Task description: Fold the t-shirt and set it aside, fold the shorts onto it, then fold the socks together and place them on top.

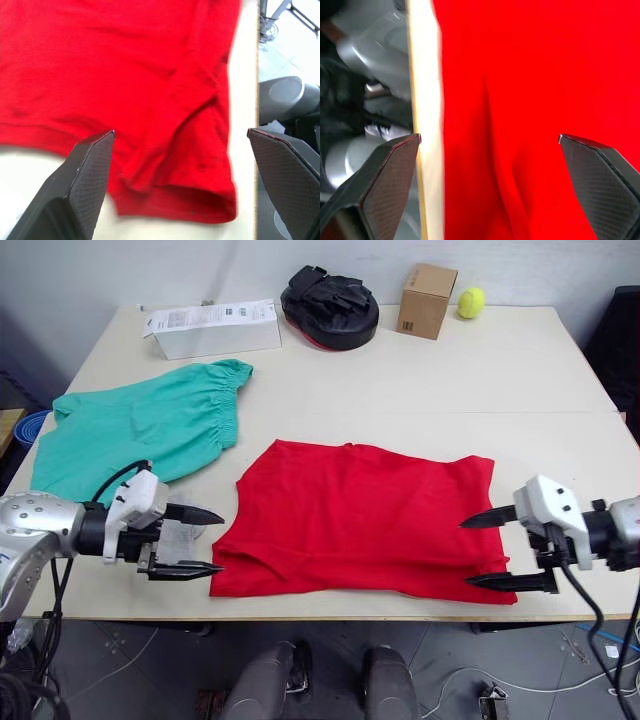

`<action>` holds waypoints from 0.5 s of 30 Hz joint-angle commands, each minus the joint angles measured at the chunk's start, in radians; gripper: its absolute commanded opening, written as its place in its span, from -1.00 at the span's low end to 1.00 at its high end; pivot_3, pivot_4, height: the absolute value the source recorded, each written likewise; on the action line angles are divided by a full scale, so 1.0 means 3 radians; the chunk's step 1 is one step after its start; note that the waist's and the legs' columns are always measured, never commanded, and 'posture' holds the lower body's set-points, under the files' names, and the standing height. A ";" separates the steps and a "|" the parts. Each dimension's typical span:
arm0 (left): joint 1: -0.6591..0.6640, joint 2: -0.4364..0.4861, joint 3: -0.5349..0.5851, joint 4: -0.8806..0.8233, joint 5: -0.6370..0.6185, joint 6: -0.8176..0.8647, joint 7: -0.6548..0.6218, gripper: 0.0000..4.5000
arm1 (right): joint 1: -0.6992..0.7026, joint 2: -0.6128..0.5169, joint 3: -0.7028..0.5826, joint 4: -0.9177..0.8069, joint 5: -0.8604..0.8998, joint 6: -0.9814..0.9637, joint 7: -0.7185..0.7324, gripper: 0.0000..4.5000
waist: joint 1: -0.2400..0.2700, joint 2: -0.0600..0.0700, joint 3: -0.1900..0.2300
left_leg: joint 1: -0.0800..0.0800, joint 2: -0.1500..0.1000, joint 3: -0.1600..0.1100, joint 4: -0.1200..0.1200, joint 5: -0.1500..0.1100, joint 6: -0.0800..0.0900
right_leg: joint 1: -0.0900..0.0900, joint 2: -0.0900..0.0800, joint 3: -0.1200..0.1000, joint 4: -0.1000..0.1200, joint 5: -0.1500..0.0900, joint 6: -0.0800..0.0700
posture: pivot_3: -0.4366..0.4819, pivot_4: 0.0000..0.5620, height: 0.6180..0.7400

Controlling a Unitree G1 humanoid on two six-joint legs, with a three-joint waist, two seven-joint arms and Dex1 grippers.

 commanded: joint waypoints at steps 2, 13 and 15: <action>0.0007 -0.0181 -0.0348 -0.0045 0.0508 -0.0896 0.0136 0.97 | 0.0044 0.0203 -0.0065 -0.0430 0.0101 -0.0017 -0.0210 1.00 | 0.0022 -0.0001 -0.0001 | -0.0003 -0.0002 0.0001 0.0001 -0.0001 0.0001 | -0.0001 0.0000 0.0001 -0.0005 0.0002 0.0003 | -0.05 -0.47 1.00; -0.0398 -0.0483 -0.0887 0.0479 0.0817 -0.1917 -0.0190 0.72 | 0.0363 0.0267 -0.0157 -0.0550 0.0026 -0.0091 -0.0260 1.00 | 0.0061 -0.0004 -0.0002 | -0.0008 -0.0003 0.0003 0.0003 -0.0002 0.0006 | -0.0003 0.0001 -0.0003 -0.0008 0.0003 0.0005 | -0.05 -0.47 1.00; -0.0501 -0.0547 -0.0987 0.0576 0.0916 -0.1996 -0.0195 0.44 | 0.0465 0.0271 -0.0217 -0.0613 0.0032 -0.0078 -0.0309 1.00 | 0.0068 -0.0004 -0.0002 | -0.0008 -0.0003 0.0003 0.0004 -0.0002 0.0006 | -0.0003 0.0001 -0.0004 -0.0008 0.0003 0.0005 | -0.05 -0.47 1.00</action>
